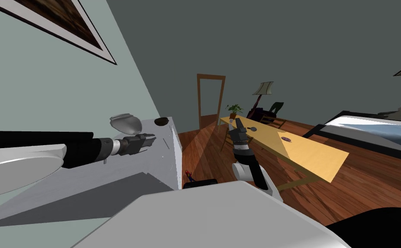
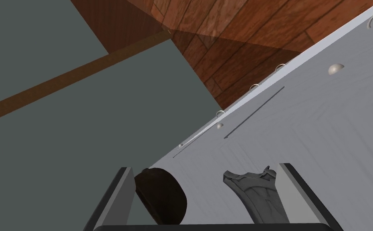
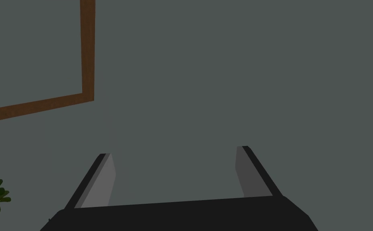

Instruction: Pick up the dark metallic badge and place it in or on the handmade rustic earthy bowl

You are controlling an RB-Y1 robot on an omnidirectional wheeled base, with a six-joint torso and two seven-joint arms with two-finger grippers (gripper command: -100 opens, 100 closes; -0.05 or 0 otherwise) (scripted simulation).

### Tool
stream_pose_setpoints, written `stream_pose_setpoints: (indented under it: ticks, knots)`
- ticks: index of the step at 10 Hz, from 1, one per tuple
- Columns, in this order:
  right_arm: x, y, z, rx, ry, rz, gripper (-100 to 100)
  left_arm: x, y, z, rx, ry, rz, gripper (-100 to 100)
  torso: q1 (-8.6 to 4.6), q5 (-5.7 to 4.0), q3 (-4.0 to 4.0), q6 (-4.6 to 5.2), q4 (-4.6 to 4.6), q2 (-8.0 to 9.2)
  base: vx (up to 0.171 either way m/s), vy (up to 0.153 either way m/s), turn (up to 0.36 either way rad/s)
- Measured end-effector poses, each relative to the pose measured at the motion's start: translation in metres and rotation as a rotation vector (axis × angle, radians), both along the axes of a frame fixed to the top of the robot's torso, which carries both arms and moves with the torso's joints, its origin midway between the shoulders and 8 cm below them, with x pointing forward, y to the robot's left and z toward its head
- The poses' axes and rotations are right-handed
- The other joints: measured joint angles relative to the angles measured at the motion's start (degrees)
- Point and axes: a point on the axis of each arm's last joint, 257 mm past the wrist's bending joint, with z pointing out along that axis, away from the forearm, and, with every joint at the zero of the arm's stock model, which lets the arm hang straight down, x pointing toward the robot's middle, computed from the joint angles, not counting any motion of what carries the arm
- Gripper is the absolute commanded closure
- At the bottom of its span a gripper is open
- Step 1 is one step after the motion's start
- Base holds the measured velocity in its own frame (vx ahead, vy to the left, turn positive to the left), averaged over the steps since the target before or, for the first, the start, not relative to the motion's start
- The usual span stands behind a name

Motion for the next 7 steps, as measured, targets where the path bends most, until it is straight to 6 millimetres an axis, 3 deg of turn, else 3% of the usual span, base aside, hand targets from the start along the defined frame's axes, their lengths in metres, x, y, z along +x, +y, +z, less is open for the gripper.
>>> stream_pose_setpoints:
  ticks: [7]
  knots:
    - [0.000,0.000,0.000,0.000,0.000,0.000,0,-0.037,0.011,-0.025,0.085,0.201,-0.034,-100,0.02,0.01,-0.07,0.00,-0.03,-0.13,0.106,-0.012,0.036]
